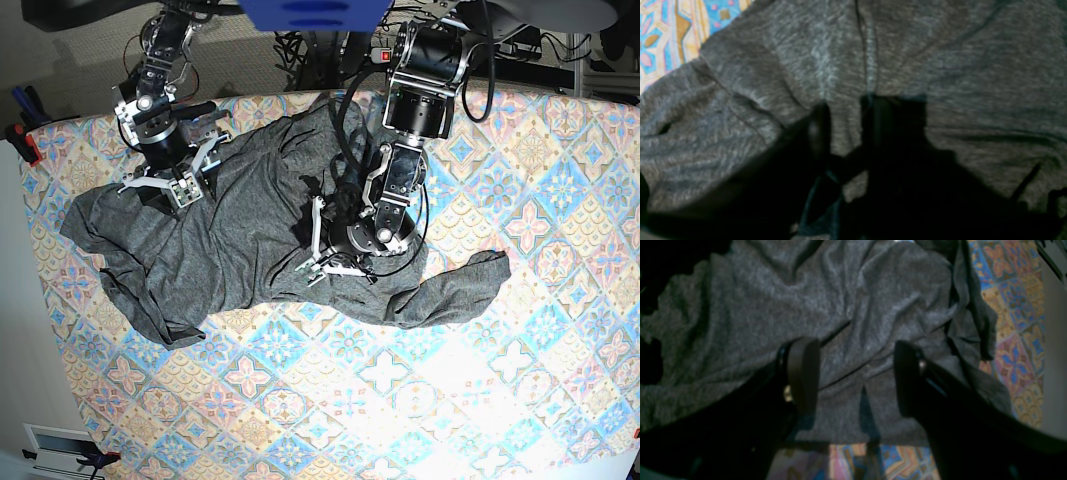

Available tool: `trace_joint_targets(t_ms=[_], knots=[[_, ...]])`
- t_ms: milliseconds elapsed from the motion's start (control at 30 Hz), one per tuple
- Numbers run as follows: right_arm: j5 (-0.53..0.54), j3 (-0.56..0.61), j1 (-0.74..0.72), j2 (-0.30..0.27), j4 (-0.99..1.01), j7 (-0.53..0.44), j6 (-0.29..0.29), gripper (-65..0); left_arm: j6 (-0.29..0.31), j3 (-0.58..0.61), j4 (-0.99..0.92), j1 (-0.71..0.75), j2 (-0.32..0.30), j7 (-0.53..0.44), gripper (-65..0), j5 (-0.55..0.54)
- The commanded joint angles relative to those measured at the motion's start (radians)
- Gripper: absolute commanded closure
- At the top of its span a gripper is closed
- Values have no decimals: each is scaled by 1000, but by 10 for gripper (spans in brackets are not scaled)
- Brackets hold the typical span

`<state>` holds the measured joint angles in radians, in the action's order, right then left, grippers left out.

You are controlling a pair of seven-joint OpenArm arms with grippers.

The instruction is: Layout the t-shirt on the table in an organized manner, then fold the t-shirt properly

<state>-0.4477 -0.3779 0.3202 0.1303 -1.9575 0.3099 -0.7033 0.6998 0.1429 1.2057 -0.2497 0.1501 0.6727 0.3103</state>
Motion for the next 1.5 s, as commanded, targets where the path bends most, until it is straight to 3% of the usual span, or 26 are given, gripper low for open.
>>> trace_joint_targets(t_ms=[0, 67, 200, 333, 567, 800, 1000, 1333, 1467], knots=[[11, -3, -5, -2, -16, -24, 5, -333, -2, 1, 7, -17, 7, 8, -77, 5], [11, -3, -5, -2, -16, -24, 5, -333, -2, 1, 9, -18, 7, 8, -40, 5], [11, -3, -6, -2, -15, -24, 5, -333, -2, 2, 16, -12, 7, 8, -47, 5], [11, -3, -6, -2, -15, -24, 5, -333, -2, 5, 173, 49, 7, 11, -45, 3], [11, -3, -11, -2, -1, -24, 5, -333, -2, 10, 458, 123, 7, 184, -46, 0], [11, 1, -13, -2, -1, -24, 5, -333, -2, 10, 601, 223, -14, 192, -49, 0], [11, 3, -13, -2, -1, -24, 5, -333, -2, 10, 612, 267, -16, 193, -54, 7], [11, -2, -5, -2, -1, -22, 5, -333, -2, 10, 575, 267, -28, 192, -269, 8], [11, -3, -3, -2, -1, -22, 5, -333, -2, 8, 572, 266, -40, 190, -316, 10]])
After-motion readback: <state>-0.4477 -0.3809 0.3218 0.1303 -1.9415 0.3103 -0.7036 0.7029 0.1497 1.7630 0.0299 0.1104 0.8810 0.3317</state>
